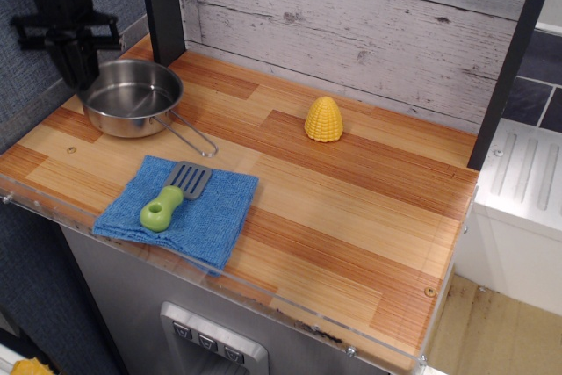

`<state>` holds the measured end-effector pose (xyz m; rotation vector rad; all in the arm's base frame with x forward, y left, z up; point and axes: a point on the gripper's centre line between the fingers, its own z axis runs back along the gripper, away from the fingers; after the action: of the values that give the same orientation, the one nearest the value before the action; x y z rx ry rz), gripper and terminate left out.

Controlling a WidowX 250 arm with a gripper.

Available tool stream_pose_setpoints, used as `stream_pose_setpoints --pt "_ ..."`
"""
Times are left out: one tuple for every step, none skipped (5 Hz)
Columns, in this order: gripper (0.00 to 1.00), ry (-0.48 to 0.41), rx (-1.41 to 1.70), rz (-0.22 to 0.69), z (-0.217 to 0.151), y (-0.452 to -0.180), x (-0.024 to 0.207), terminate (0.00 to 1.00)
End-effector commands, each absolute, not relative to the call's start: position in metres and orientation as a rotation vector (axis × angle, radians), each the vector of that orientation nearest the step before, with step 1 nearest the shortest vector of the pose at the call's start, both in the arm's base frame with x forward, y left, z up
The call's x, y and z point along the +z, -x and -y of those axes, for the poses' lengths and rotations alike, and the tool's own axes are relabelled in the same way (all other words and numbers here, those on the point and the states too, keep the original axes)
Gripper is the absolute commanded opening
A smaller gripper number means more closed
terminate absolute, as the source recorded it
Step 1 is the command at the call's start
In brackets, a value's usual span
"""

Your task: Put the pot to the top left of the cloth.

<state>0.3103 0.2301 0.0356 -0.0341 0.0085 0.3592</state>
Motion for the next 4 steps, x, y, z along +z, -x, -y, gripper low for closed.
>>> stream_pose_setpoints --pt "1.00 0.000 0.432 0.019 -0.234 -0.293 0.050 0.00" --pt "1.00 0.043 0.419 0.127 -0.217 -0.299 0.087 0.00" --pt "1.00 0.069 0.415 0.275 -0.194 -0.296 0.134 0.00" --pt "1.00 0.095 0.343 0.338 -0.154 -0.292 0.161 0.00"
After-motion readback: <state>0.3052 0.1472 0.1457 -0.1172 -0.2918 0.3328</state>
